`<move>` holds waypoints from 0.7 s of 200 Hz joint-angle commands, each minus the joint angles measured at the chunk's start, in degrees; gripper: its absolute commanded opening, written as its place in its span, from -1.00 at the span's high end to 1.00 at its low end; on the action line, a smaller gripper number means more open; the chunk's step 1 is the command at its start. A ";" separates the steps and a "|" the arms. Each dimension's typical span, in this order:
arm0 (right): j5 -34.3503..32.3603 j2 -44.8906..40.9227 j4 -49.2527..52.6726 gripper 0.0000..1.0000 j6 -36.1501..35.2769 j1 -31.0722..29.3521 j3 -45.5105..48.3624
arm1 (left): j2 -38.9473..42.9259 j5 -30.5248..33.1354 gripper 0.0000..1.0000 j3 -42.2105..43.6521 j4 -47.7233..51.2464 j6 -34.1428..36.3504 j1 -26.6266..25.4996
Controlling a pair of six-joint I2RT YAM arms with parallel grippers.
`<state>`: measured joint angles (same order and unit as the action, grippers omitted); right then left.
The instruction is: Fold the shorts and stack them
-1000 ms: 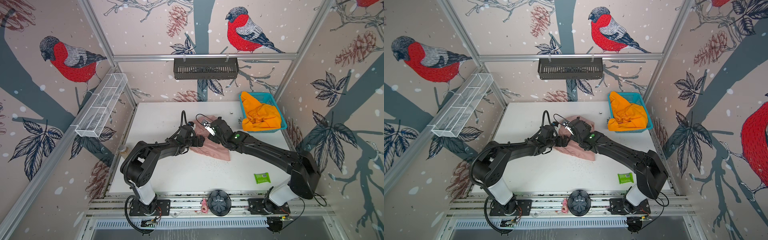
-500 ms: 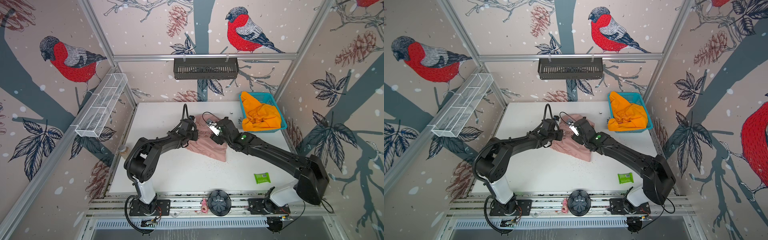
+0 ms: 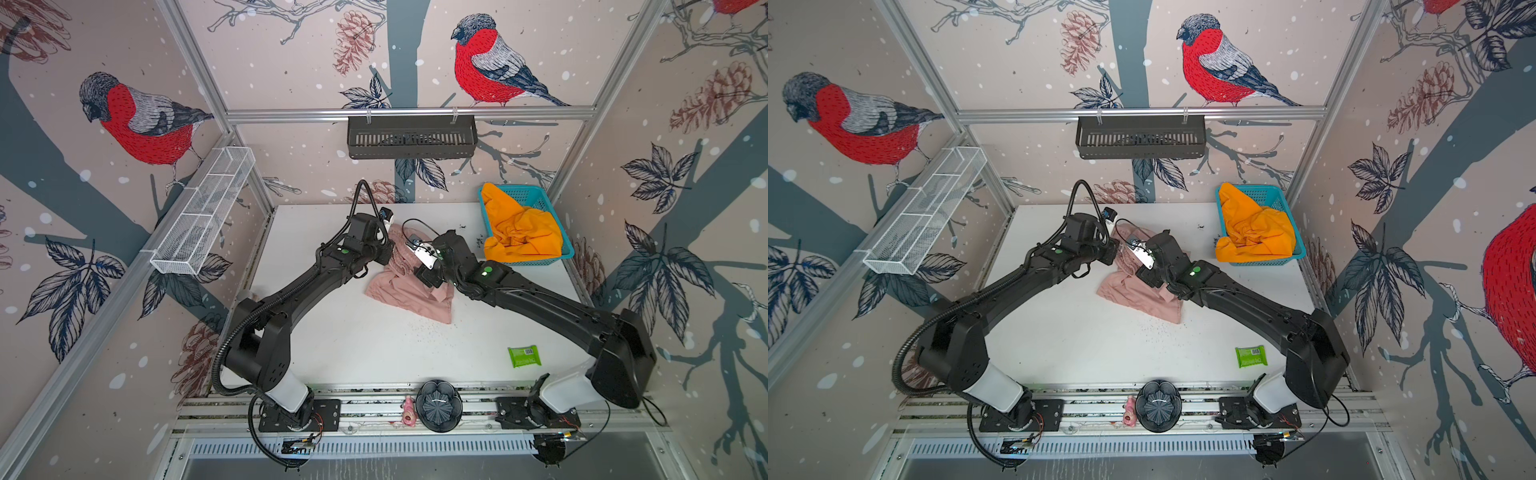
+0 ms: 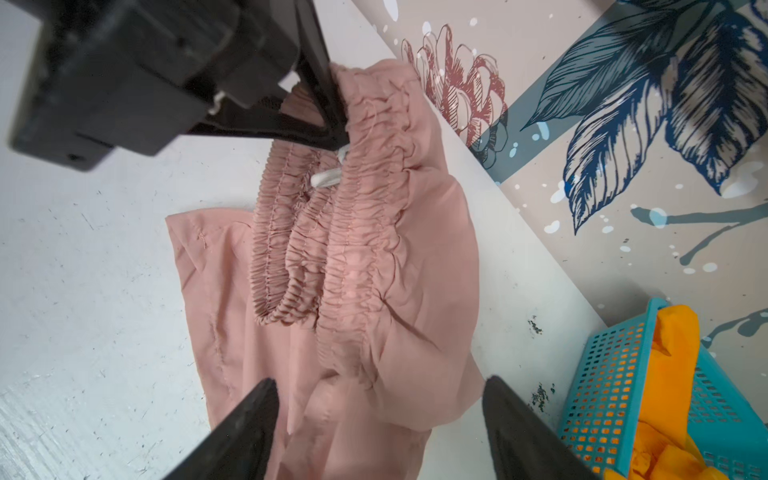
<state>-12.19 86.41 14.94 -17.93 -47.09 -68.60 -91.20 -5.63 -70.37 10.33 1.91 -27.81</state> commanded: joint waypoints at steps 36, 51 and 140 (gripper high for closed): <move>-2.44 2.33 -0.62 -0.58 -0.78 -2.35 2.50 | 1.17 -2.16 1.00 -0.95 2.01 1.25 0.37; -4.75 2.36 -2.53 -0.58 -1.44 -3.21 4.38 | 0.96 -2.05 1.00 -1.82 3.21 1.26 0.65; -8.88 5.86 -22.98 -0.48 -6.82 -2.57 12.08 | 1.54 -5.97 1.00 -2.01 3.23 0.06 0.83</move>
<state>-22.76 91.22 -1.13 -24.03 -51.11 -56.29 -90.28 -8.67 -71.99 13.96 1.89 -27.11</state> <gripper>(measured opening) 0.737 0.080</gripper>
